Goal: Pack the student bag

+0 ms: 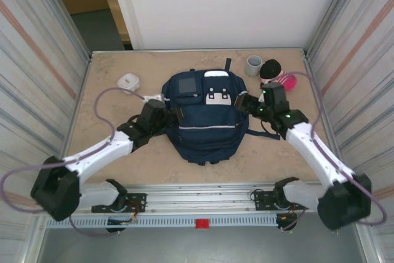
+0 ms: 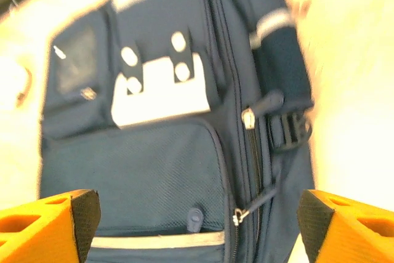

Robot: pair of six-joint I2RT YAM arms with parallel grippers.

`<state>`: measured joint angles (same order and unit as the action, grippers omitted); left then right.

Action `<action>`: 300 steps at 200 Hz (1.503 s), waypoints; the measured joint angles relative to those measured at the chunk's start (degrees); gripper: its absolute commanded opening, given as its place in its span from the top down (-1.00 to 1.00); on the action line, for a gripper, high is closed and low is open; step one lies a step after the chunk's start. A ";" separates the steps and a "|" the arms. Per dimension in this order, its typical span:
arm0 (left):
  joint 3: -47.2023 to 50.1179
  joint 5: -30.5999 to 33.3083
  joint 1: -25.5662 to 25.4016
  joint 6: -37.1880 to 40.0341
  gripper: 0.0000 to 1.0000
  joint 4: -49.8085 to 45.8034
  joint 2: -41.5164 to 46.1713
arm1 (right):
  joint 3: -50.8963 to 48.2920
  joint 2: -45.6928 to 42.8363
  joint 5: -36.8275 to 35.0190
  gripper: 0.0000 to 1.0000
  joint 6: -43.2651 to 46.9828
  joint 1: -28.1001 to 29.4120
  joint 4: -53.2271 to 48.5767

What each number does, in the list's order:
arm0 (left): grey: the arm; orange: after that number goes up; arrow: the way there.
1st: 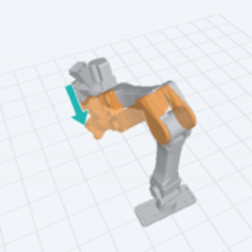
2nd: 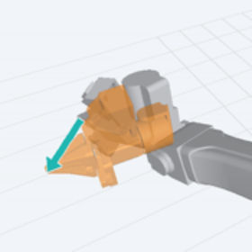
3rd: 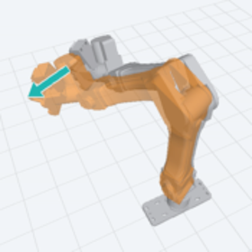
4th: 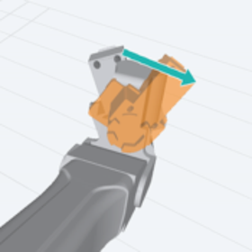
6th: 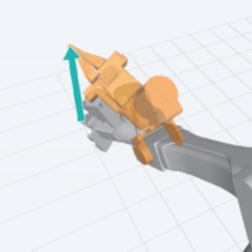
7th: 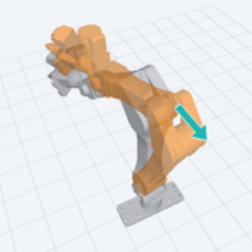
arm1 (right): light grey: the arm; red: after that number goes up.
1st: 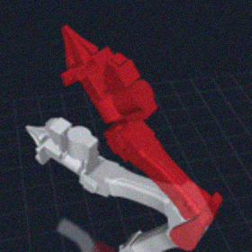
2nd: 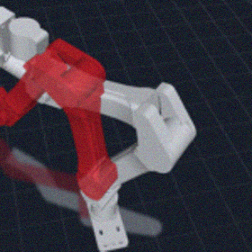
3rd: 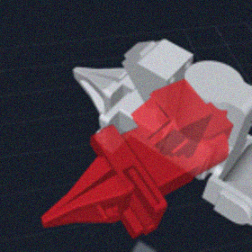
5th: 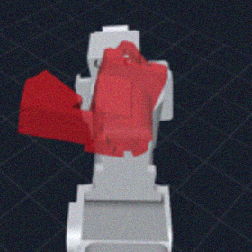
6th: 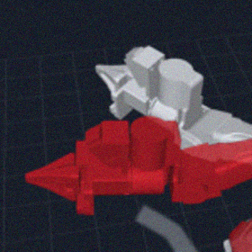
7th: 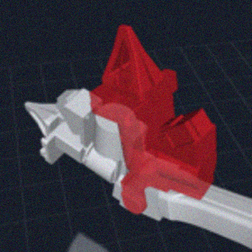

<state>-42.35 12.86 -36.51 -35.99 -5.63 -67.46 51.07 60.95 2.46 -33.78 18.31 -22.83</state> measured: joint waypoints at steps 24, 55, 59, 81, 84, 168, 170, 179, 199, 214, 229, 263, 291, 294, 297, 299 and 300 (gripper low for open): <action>-0.79 7.89 -0.17 11.17 -0.86 1.14 10.23 | 1.31 -11.13 -5.22 -0.98 2.84 -1.46 -0.81; 4.39 17.22 -0.31 28.35 -0.93 11.13 20.26 | -1.86 -22.01 -10.56 -0.98 8.35 -3.45 3.63; 5.90 18.05 -0.20 30.88 -0.97 12.92 21.24 | -2.71 -22.73 -10.84 -0.98 9.29 -3.72 4.61; 13.86 20.63 1.86 40.48 -0.97 20.04 24.24 | -8.96 -23.45 -11.67 -0.98 14.51 -4.92 10.32; 14.84 20.74 2.43 41.31 -0.97 20.96 24.30 | -9.88 -23.08 -11.67 -0.98 15.26 -5.07 11.08; 36.92 14.14 18.73 45.35 -0.97 39.34 19.93 | -30.82 -4.59 -8.31 -0.98 26.84 -14.60 34.32; 37.16 13.73 19.12 45.20 -0.97 39.91 19.61 | -31.04 -4.11 -8.20 -0.98 26.86 -14.84 34.97; 38.05 11.85 20.96 44.76 -0.97 42.86 17.44 | -31.85 -2.40 -7.80 -0.98 27.02 -15.67 37.55; 38.64 8.26 23.41 44.19 -0.97 48.98 10.56 | -33.83 1.60 -6.69 -0.98 27.87 -16.55 44.72; 38.60 5.70 23.65 44.11 -0.97 54.51 4.72 | -34.82 5.16 -5.55 -0.98 28.55 -16.79 49.22; 38.23 4.09 23.30 45.11 -0.97 60.89 -2.54 | -35.08 8.46 -4.31 -0.98 29.46 -16.96 53.53; 34.14 1.01 24.44 46.64 -0.97 72.94 -21.27 | -35.23 17.05 -1.62 -0.98 31.58 -17.09 66.38; 26.47 -2.14 31.17 43.08 -0.97 64.00 -20.59 | -34.86 26.51 0.81 -0.98 32.13 -18.47 73.64; 24.83 -2.80 32.24 42.42 -0.97 62.45 -20.59 | -34.62 26.93 1.16 -0.98 32.13 -18.73 72.94; 23.76 -3.13 32.94 41.94 -0.97 61.61 -20.59 | -34.36 27.17 1.42 -0.98 32.13 -18.97 72.52; 23.02 -3.45 33.42 41.62 -0.97 61.26 -20.59 | -34.14 27.26 1.73 -0.98 32.11 -19.17 72.13; 22.80 -3.52 33.55 41.53 -0.97 61.13 -20.59 | -34.05 27.28 1.77 -0.98 32.09 -19.23 72.00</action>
<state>-19.55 9.34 -2.96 5.54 55.51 -88.05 17.02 88.23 4.23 -1.69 -0.93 49.17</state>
